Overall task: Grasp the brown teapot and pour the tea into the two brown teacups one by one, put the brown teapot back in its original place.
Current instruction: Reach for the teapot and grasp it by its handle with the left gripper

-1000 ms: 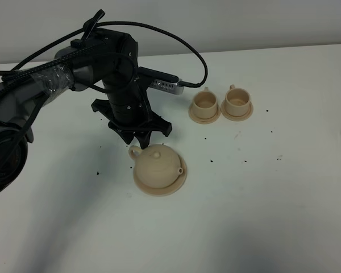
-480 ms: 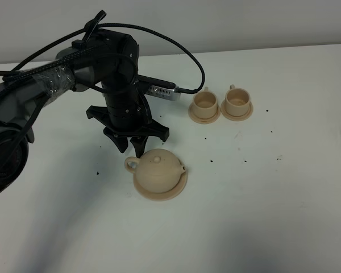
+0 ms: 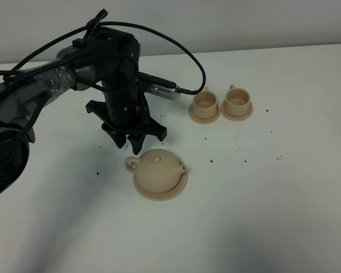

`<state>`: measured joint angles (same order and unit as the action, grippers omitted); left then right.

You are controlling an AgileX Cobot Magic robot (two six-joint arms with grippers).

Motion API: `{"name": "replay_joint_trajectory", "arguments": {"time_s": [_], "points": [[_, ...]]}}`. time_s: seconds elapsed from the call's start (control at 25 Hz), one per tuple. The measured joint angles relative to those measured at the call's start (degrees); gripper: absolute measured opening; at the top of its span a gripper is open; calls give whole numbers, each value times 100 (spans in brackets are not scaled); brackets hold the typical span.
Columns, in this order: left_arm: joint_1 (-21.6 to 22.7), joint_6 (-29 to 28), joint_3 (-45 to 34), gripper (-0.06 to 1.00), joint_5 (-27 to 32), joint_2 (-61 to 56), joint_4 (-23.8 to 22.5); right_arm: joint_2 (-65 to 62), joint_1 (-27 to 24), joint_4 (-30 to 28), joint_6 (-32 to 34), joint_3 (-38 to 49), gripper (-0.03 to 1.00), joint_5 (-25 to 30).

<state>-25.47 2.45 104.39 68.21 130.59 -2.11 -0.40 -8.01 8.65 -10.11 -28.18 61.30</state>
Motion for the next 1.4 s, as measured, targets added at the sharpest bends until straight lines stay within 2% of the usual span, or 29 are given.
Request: {"name": "replay_joint_trajectory", "arguments": {"time_s": [0.12, 0.24, 0.32, 0.48, 0.76, 1.0, 1.4], "points": [[0, 559, 298, 41, 0, -57, -196, 0, 0, 0, 0, 0, 31, 0], [0, 1628, 496, 41, 0, -303, -144, 0, 0, 0, 0, 0, 31, 0], [0, 2429, 527, 41, 0, -495, 77, 0, 0, 0, 0, 0, 31, 0], [-17, 3318, 544, 41, 0, -654, 692, 0, 0, 0, 0, 0, 31, 0], [-37, 3799, 391, 41, 0, -654, 702, 0, 0, 0, 0, 0, 31, 0], [-37, 3864, 27, 41, 0, -672, 441, 0, 0, 0, -5, 0, 31, 0], [-118, 4185, -325, 41, 0, -1067, 473, 0, 0, 0, -10, 0, 31, 0]]}}
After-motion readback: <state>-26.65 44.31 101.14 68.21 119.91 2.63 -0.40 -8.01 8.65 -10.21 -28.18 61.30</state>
